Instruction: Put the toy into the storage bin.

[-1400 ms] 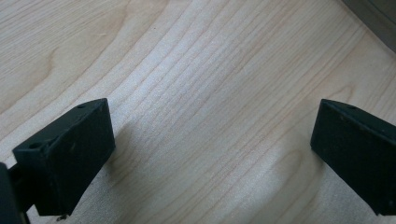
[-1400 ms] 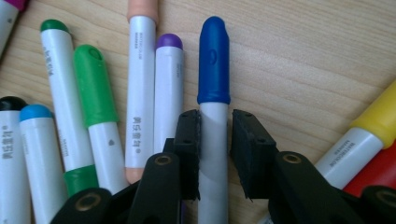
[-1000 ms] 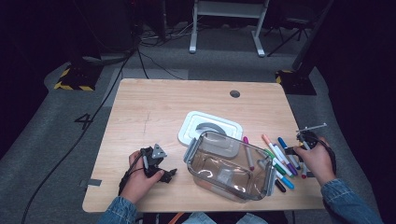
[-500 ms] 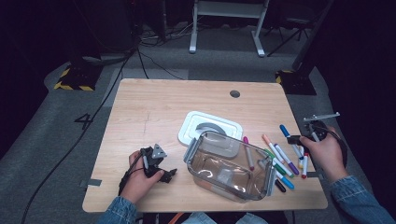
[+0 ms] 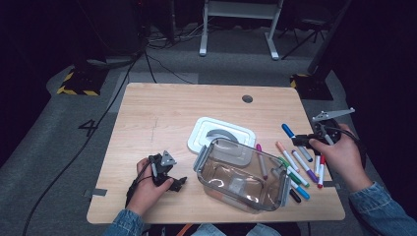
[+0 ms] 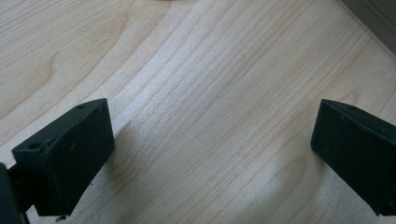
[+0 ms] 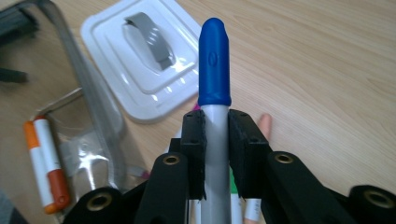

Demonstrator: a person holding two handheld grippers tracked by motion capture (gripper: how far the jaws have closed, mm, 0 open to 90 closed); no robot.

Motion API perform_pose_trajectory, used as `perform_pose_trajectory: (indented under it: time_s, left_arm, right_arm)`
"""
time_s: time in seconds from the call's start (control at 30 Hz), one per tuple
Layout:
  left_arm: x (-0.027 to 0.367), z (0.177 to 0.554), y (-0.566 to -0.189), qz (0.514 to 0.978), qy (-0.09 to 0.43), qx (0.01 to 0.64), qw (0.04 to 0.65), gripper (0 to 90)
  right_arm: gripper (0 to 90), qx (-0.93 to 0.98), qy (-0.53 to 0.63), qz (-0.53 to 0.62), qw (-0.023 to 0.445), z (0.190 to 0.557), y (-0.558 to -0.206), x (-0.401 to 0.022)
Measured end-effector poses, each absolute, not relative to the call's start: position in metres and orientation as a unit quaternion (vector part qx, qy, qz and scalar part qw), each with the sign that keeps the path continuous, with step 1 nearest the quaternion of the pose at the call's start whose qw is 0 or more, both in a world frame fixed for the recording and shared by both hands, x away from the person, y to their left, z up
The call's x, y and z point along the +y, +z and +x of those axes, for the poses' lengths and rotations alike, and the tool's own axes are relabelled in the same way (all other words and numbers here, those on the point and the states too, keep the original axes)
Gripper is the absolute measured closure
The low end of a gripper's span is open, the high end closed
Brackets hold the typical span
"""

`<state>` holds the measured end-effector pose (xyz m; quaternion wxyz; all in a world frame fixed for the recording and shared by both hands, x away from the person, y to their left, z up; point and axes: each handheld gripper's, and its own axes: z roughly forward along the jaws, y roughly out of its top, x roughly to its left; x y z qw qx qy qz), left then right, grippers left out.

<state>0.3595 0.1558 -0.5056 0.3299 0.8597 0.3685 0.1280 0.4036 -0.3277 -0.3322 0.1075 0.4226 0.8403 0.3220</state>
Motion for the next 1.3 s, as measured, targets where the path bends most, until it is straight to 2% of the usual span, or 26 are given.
perform_pose_trajectory:
  time_s: [0.53, 0.87, 1.3]
  left_arm:
    - [0.156, 0.36, -0.506, 0.86, 0.128, 0.368, 0.329, 0.0]
    - [0.156, 0.36, -0.506, 0.86, 0.128, 0.368, 0.329, 0.0]
    - [0.156, 0.36, -0.506, 0.86, 0.128, 0.368, 0.329, 0.0]
  right_arm:
    - [77.1, 0.875, 0.358, 0.318, 0.07, 0.369, -0.296, -0.262]
    - [77.1, 0.891, 0.355, 0.28, 0.029, 0.362, -0.298, -0.231]
    - [77.1, 0.914, 0.326, 0.239, -0.021, 0.354, -0.318, -0.194]
